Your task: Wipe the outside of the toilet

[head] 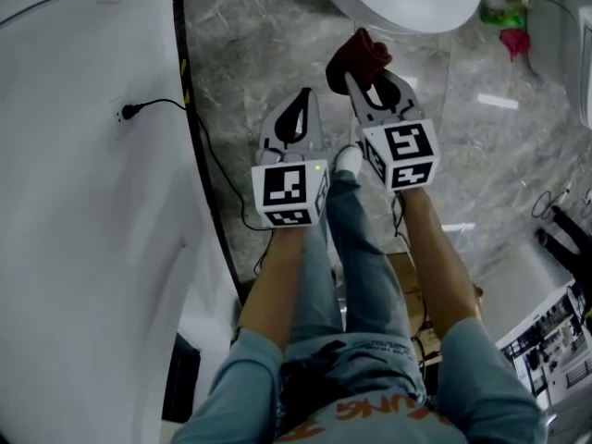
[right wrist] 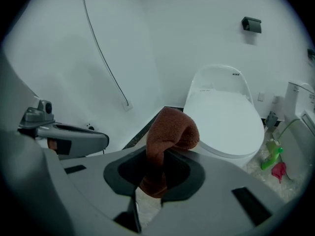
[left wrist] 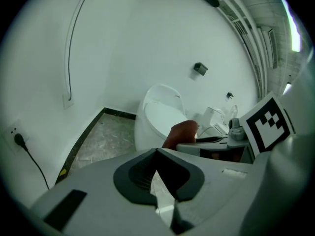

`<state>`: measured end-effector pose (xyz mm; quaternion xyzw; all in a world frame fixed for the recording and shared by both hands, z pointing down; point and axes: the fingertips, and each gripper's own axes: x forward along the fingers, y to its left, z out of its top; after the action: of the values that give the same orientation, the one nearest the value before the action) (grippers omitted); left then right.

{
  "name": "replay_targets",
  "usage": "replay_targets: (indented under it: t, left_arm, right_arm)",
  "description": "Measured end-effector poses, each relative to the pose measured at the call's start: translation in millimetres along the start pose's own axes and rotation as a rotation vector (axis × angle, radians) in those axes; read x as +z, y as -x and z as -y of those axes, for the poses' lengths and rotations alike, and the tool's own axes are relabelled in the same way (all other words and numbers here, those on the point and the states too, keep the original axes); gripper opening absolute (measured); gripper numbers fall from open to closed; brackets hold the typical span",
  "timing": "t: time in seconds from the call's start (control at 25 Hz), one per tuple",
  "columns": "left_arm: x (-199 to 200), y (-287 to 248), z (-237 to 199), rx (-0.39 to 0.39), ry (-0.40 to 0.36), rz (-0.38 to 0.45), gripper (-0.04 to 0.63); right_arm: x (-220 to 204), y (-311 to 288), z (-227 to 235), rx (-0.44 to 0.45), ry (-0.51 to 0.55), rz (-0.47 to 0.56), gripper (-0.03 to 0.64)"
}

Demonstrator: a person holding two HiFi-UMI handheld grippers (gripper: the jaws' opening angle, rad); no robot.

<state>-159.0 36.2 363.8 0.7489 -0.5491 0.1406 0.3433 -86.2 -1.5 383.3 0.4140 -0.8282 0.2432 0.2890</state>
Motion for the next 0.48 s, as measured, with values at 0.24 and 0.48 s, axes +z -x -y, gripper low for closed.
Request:
replay_targets:
  t: [0.24,0.48]
  left_arm:
    - [-3.9,-35.5,-28.1,-0.027,-0.004,-0.07,-0.005]
    - [-1.1,-66.8,-47.3,-0.037,0.002,-0.114,-0.005]
  right_arm:
    - [-2.7,-50.9,6.9,-0.01,0.062,-0.039,0.075]
    - [-5.9,-99.6,22.2,-0.063,0.058,-0.06,0.075]
